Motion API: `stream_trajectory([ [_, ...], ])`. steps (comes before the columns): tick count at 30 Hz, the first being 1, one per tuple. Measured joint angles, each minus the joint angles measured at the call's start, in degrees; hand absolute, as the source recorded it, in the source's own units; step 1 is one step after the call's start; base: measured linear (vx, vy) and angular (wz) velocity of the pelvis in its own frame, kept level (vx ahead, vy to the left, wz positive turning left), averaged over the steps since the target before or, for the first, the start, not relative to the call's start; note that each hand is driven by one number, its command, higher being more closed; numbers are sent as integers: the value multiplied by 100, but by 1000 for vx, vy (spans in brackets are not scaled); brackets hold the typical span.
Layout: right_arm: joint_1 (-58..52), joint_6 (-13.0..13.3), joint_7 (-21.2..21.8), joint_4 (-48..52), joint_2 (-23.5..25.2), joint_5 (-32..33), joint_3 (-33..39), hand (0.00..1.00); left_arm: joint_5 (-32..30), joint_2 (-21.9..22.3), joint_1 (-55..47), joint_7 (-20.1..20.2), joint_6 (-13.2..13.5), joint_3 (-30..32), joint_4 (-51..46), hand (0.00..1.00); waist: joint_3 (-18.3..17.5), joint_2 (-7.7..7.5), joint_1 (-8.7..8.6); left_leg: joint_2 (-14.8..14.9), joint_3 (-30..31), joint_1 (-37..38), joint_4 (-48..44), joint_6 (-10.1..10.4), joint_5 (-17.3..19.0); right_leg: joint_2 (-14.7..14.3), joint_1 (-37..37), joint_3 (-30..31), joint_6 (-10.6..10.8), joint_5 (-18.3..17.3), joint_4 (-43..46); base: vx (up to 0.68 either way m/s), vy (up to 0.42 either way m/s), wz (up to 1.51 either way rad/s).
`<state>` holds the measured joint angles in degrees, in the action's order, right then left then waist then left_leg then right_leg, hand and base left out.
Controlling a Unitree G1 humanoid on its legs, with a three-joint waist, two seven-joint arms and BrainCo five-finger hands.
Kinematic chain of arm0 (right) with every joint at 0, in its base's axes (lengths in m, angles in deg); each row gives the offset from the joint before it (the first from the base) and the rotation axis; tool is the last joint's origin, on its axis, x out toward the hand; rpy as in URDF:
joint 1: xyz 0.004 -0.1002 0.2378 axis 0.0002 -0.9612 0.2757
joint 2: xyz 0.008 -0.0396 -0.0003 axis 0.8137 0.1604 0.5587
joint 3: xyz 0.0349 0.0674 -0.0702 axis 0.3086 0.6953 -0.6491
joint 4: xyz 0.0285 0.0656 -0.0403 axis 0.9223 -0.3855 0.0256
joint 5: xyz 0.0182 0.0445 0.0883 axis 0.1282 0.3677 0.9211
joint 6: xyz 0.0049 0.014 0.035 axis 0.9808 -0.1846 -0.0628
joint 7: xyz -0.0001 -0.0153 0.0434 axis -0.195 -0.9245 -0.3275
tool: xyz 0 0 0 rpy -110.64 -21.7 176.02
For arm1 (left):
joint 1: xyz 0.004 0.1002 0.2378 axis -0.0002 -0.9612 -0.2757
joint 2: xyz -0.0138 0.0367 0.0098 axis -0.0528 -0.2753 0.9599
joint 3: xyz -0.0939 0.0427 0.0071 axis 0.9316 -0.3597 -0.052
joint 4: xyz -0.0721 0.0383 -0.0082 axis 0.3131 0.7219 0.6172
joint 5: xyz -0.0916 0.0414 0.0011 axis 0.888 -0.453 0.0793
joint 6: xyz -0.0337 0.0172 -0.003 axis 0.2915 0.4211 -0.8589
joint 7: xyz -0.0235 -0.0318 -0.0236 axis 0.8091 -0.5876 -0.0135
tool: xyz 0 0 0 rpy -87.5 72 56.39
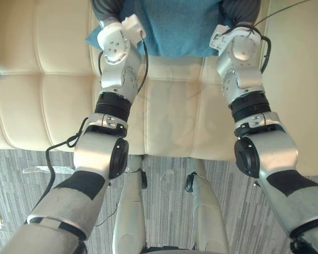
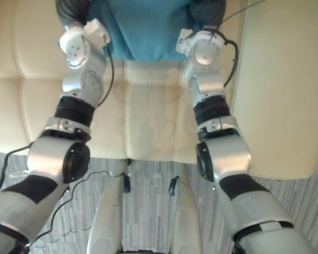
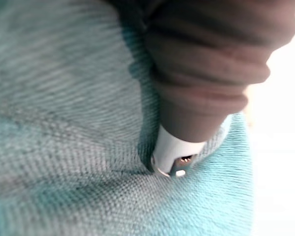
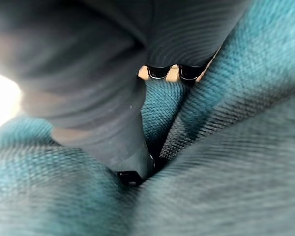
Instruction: Pick up cushions and gather them together orderly.
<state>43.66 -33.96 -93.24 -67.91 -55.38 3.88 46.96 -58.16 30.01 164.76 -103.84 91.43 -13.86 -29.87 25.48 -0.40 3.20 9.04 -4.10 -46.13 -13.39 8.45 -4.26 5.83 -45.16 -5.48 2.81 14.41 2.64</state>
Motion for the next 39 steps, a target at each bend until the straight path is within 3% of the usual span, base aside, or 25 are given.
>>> stream_trajectory([
  [7, -902, 66, 226, 96, 248, 328, 373, 0, 89, 126, -919, 277, 94, 198, -48, 0, 1, -2, -23, 55, -28, 373, -183, -2, 134, -68, 350, 59, -22, -113, 165, -34, -10, -6],
  [14, -2341, 312, 423, 1530, 141, 91, 377, 0, 94, -146, -2077, 454, 120, 3, -559, 0, -6, -14, -26, 119, -71, 865, -363, -18, 352, -89, 676, 94, 16, -498, 632, -31, -30, -4],
  [19, -4275, 333, 610, 2746, 46, -127, 413, 0, 82, -345, -3573, 620, 212, -156, -1714, 0, -51, -43, -8, 128, -111, 1608, -374, -2, 521, -76, 1284, 91, 5, -821, 922, 24, -12, -1],
  [24, -6208, 364, 1065, 3171, 338, -365, 387, 0, 65, -92, -5524, 1019, 295, -326, -1961, 0, -592, -122, 2, 131, -194, 2286, -262, 1, 736, -68, 1842, 98, 31, -1136, 1012, 102, 2, -2],
  [29, -7796, 328, 1623, 2571, 984, -588, 409, 0, -284, 428, -7235, 1568, 159, -372, -1367, 0, -1444, -151, 19, 110, -315, 3093, 226, 10, 770, -54, 2472, 89, 72, -1329, 845, 138, 17, -1],
  [39, -8647, 160, 1918, 401, 1372, -1015, 698, 0, -1594, 631, -8038, 2048, -217, -243, 494, 0, -2316, -92, 11, 85, -513, 4211, 837, 12, 812, -53, 3606, -8, 153, -1280, 26, 68, 28, -5],
])
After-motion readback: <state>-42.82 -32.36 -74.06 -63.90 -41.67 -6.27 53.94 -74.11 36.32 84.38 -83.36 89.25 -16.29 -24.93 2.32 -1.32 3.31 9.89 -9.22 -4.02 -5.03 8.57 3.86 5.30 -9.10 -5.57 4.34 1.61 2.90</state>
